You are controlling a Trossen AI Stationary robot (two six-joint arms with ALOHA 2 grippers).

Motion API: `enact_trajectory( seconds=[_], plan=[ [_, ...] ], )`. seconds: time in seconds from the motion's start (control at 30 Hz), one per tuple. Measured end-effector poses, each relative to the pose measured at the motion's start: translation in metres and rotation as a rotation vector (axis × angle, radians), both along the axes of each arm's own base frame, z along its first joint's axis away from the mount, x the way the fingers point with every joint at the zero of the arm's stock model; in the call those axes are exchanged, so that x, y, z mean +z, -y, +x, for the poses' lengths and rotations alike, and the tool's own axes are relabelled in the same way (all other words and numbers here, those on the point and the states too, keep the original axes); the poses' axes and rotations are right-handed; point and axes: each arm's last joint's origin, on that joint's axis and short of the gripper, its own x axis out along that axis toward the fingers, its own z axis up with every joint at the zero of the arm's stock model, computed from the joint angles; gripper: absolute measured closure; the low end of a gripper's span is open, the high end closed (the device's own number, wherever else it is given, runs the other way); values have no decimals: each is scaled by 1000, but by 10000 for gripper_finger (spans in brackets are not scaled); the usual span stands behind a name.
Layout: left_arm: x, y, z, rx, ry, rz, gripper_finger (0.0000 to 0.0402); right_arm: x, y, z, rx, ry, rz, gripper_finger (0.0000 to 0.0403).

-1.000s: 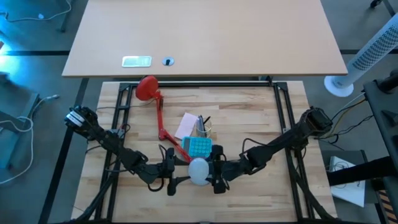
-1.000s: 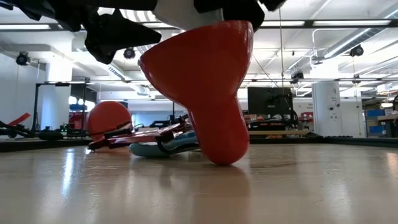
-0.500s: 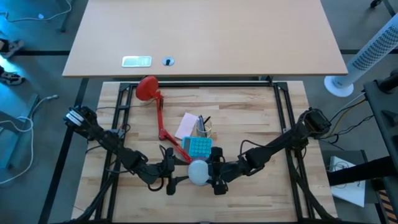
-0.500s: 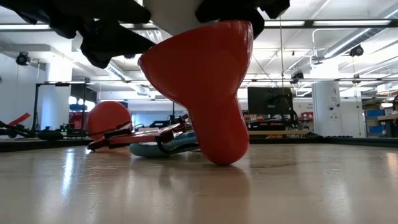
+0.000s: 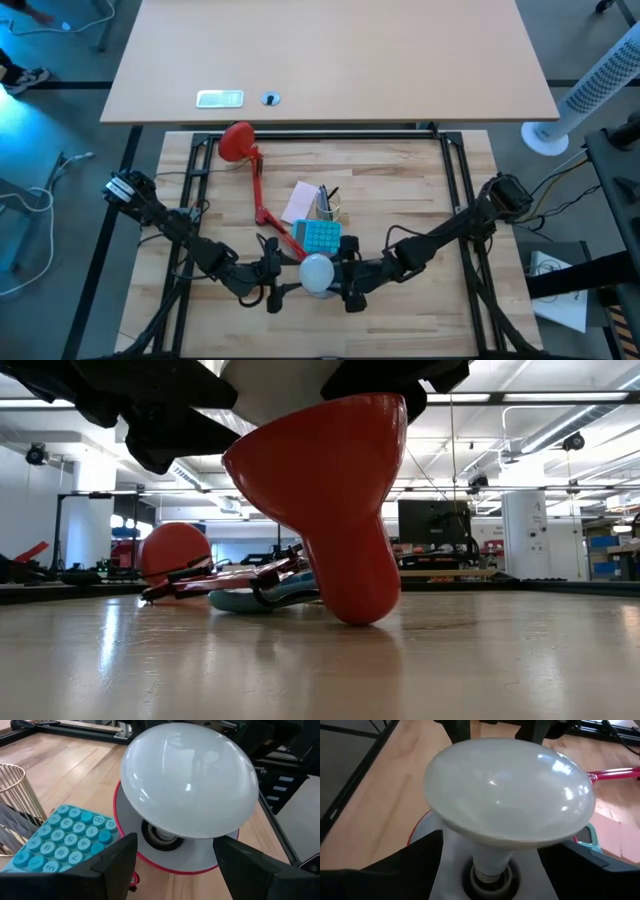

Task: Screw lightbulb
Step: Insert the lightbulb into the red desk lamp

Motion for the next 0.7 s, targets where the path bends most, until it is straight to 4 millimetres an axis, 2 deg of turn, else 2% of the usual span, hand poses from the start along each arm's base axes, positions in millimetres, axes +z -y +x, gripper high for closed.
enact_trajectory(
  seconds=[0.23,0.5,0.7],
  plan=[
    [0,0,0,0,-1,1,149,2,5,0,-13,-5,-2,92],
    [1,0,0,-1,2,2,149,20,10,-8,-35,29,-6,94],
    [9,3,4,-12,16,22,149,18,8,-10,-26,-1,16,99]
  ],
)
